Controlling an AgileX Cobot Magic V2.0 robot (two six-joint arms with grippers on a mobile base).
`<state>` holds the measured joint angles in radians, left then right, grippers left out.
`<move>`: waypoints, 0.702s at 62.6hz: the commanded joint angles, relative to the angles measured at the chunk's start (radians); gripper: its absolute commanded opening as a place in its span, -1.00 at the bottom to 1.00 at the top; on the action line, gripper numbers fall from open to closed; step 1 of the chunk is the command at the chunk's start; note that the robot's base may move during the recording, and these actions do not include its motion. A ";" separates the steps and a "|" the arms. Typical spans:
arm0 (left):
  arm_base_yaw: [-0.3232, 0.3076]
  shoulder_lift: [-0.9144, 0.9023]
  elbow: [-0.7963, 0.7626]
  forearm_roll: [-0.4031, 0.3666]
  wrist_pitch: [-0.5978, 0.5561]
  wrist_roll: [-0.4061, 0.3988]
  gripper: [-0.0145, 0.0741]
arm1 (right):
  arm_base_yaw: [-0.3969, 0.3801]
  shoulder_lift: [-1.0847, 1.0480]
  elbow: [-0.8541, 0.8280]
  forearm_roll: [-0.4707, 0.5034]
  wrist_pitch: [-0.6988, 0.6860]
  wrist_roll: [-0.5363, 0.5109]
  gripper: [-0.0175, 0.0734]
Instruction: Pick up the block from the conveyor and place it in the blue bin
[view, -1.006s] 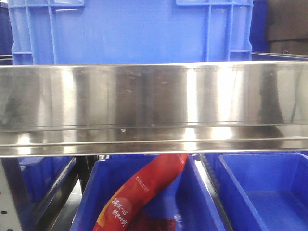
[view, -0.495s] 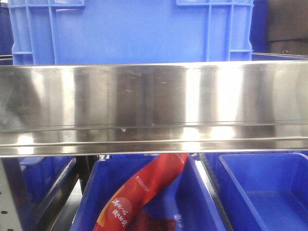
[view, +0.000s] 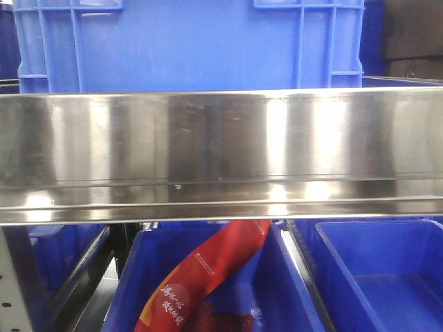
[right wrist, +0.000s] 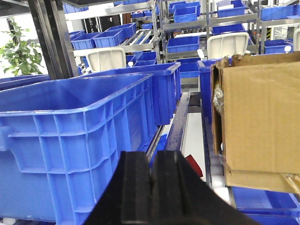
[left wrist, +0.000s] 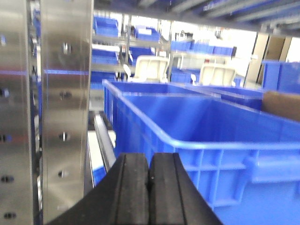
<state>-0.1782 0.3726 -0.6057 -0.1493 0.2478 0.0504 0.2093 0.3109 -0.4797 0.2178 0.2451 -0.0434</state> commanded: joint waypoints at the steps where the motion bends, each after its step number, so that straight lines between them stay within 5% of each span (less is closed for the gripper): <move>1: 0.002 -0.006 0.002 -0.006 -0.034 -0.002 -0.92 | -0.006 -0.006 0.002 0.003 -0.017 -0.001 -0.97; 18: 0.002 -0.006 0.002 -0.006 -0.034 -0.002 -0.92 | -0.006 -0.006 0.007 0.003 -0.016 -0.001 -0.97; 23: 0.002 -0.006 0.002 -0.006 -0.034 -0.002 -0.92 | -0.011 -0.025 0.037 -0.063 -0.039 -0.001 -0.97; 29: 0.002 -0.006 0.002 -0.006 -0.034 -0.002 -0.92 | -0.038 -0.090 0.130 -0.188 -0.107 -0.001 -0.97; 44: 0.002 -0.006 0.002 -0.006 -0.034 -0.002 -0.92 | -0.081 -0.264 0.392 -0.153 -0.205 -0.001 -0.97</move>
<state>-0.1782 0.3726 -0.6057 -0.1493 0.2336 0.0504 0.1407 0.0985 -0.1631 0.0708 0.1027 -0.0434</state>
